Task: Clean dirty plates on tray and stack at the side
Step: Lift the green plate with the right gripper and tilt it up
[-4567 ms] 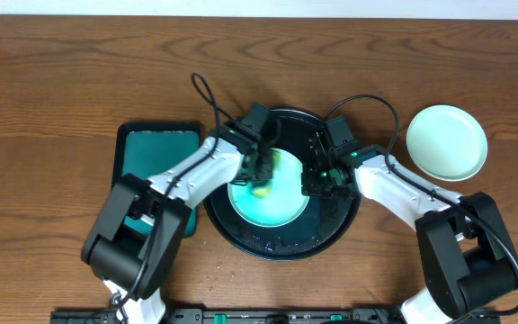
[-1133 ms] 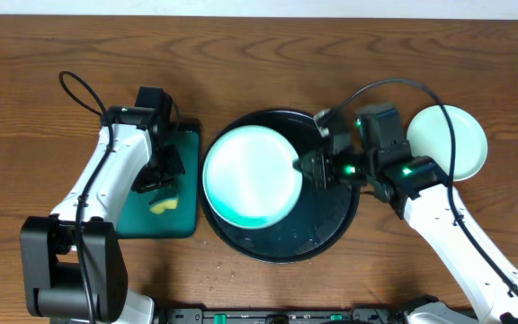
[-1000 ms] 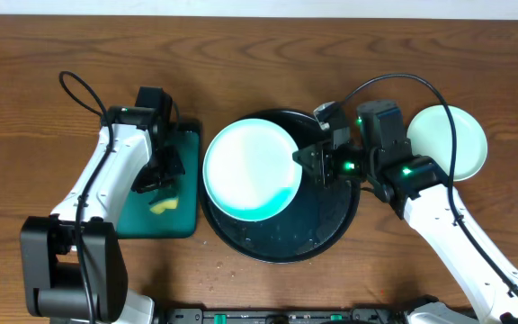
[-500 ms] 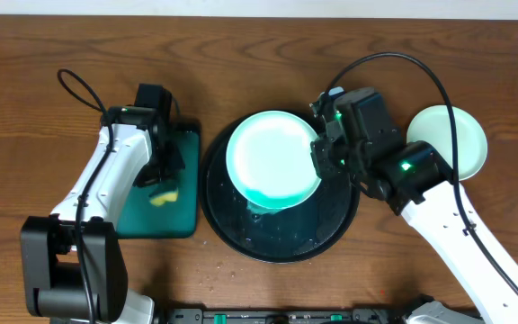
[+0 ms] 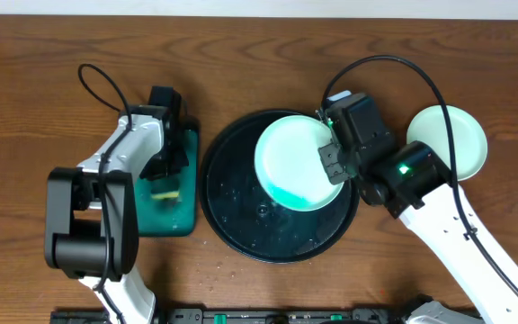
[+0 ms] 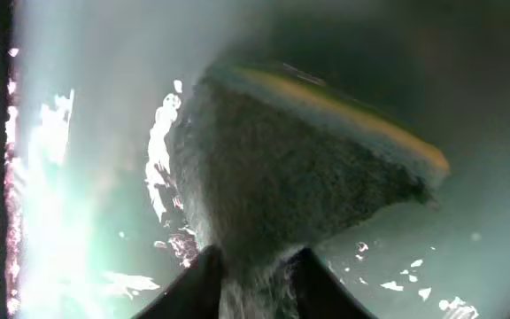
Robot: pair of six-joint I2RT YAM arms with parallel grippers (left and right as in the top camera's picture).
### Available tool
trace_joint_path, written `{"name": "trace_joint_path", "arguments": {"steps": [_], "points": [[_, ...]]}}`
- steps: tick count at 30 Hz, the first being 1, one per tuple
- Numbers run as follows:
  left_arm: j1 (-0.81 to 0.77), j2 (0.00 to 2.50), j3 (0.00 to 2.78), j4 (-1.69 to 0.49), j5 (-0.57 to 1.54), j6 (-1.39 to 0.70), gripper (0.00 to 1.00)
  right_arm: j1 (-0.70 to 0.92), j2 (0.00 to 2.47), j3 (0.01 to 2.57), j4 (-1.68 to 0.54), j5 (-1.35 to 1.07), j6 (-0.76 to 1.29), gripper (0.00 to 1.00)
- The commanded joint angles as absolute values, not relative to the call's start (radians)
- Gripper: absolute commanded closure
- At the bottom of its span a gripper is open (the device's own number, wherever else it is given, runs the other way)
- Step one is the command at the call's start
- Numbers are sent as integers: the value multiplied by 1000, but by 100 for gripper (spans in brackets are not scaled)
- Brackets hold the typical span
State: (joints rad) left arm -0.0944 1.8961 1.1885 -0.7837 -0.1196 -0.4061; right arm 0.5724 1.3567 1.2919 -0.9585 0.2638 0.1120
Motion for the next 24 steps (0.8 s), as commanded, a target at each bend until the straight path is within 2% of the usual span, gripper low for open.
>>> {"name": "trace_joint_path", "arguments": {"steps": [1, 5, 7, 14, 24], "points": [[-88, 1937, 1195, -776, -150, -402, 56, 619, 1352, 1324, -957, 466, 82, 99], [-88, 1935, 1195, -777, -143, -402, 39, 694, 1352, 1330, -946, 639, 38, 99], [-88, 1935, 1195, -777, -142, -402, 22, 740, 1353, 1330, -941, 754, 34, 99], [-88, 1935, 1195, -776, -138, -403, 21, 911, 1353, 1330, -878, 1079, -139, 99], [-88, 1935, 1195, -775, -116, -403, 20, 1158, 1353, 1330, -716, 1546, -509, 99]]}}
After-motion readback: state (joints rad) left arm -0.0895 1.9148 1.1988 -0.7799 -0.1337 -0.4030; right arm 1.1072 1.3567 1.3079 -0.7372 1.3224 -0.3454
